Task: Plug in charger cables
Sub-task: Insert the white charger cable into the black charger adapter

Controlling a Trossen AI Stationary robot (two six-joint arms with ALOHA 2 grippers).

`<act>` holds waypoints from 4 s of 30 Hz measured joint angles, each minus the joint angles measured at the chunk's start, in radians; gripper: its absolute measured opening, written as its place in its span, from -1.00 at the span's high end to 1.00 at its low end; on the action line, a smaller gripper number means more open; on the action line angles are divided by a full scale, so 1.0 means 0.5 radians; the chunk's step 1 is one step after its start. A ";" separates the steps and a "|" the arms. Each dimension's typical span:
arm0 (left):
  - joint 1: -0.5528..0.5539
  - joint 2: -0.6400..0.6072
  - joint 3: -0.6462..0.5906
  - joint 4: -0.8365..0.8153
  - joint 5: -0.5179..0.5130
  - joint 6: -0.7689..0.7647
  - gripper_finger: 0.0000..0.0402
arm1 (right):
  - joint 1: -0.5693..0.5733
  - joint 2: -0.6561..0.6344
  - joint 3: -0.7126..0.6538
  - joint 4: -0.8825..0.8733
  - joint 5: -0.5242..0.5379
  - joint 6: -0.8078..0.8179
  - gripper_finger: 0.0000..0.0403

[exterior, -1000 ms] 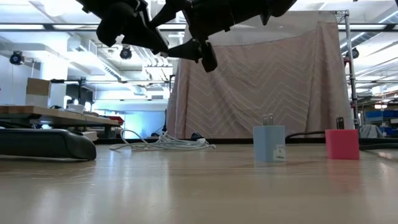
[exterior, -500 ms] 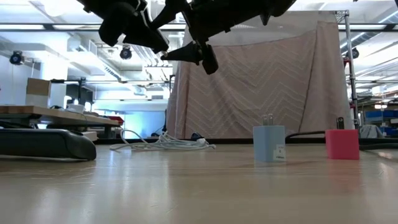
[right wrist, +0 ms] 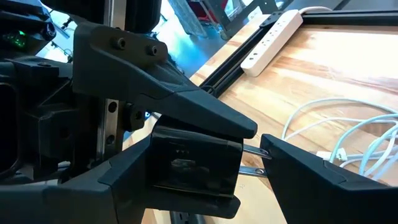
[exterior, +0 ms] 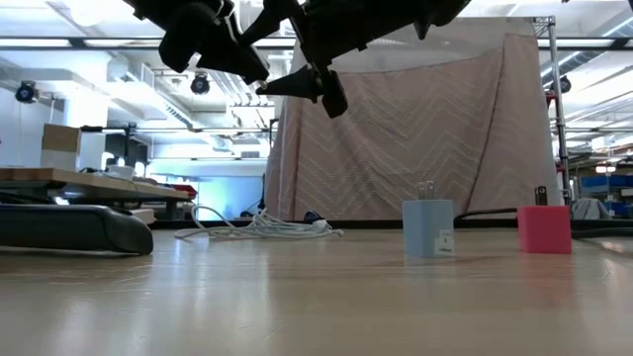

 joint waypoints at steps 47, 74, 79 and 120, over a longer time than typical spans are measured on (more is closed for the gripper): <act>-0.034 -0.359 -0.016 -0.204 0.312 -0.051 -0.14 | -0.034 -0.012 0.235 0.080 -0.449 -0.081 -0.23; -0.076 -0.596 -0.562 0.992 0.646 0.519 0.17 | -0.029 -0.013 0.234 0.206 -0.631 -0.115 -0.22; -0.078 -0.588 -0.550 1.000 0.665 0.520 0.18 | -0.029 -0.010 0.234 0.214 -0.628 -0.110 -0.26; -0.077 -0.782 -0.993 0.614 0.472 -0.721 0.33 | -0.172 -0.207 0.226 -1.076 -0.281 -1.544 -0.68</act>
